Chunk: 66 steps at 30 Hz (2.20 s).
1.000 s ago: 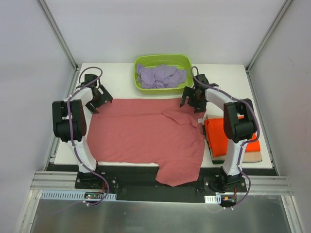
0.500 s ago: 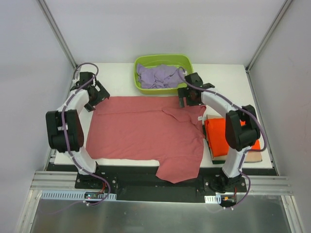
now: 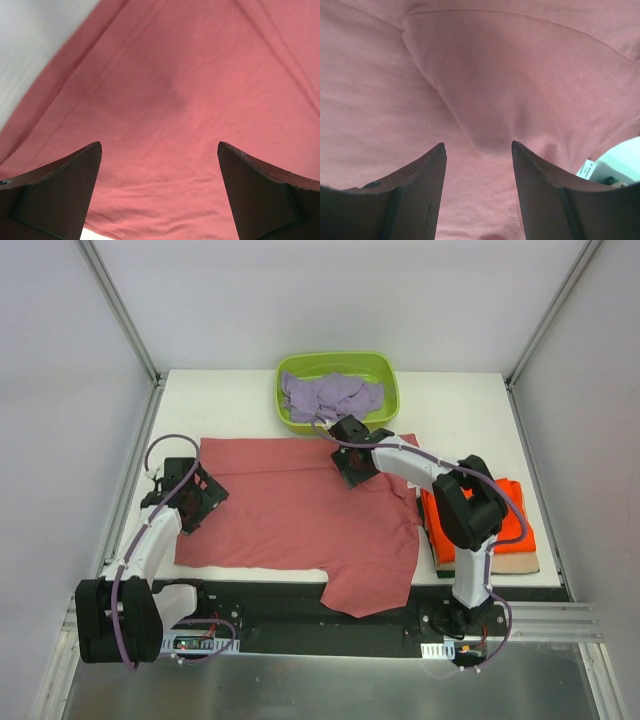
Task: Fold and stack the t-shirts
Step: Fold the flattened tshirt in 1/3 of the way
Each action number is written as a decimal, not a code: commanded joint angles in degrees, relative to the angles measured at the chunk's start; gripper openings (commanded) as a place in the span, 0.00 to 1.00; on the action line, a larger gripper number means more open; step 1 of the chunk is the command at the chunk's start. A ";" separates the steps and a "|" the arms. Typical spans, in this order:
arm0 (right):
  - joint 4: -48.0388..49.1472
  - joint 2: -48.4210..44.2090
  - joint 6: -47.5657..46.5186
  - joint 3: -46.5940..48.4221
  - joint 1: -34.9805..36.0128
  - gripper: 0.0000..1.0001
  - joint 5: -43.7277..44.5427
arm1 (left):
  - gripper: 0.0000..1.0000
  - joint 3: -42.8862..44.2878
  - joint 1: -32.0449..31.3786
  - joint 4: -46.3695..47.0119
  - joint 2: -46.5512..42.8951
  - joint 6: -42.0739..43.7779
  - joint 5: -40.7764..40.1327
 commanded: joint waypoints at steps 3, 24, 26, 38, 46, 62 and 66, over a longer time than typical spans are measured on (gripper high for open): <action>-3.55 4.24 0.47 6.08 -0.20 0.57 -1.48 | 0.99 -5.80 -7.60 0.17 -7.53 -6.64 -5.84; -13.91 6.09 2.58 14.61 -2.75 0.01 -10.61 | 0.99 -8.80 -12.28 0.00 -9.74 -5.68 -13.41; -17.42 5.38 2.49 15.57 -3.18 0.01 -14.04 | 0.99 -8.71 -12.28 0.00 -9.47 -5.59 -13.59; -23.76 7.93 5.21 20.23 -9.25 0.17 -27.91 | 0.99 -8.63 -12.28 0.08 -8.51 -5.42 -14.12; -19.76 4.52 -0.55 17.36 -7.59 0.57 -5.26 | 0.99 -8.36 -12.28 0.08 -7.36 -5.33 -14.03; -1.19 2.56 -34.94 1.42 11.76 0.64 4.66 | 0.99 -8.36 -12.28 0.17 -6.48 -5.51 -14.56; 2.50 5.73 -37.58 2.65 11.32 0.62 6.50 | 0.99 -8.19 -12.28 0.00 -5.78 -5.68 -14.30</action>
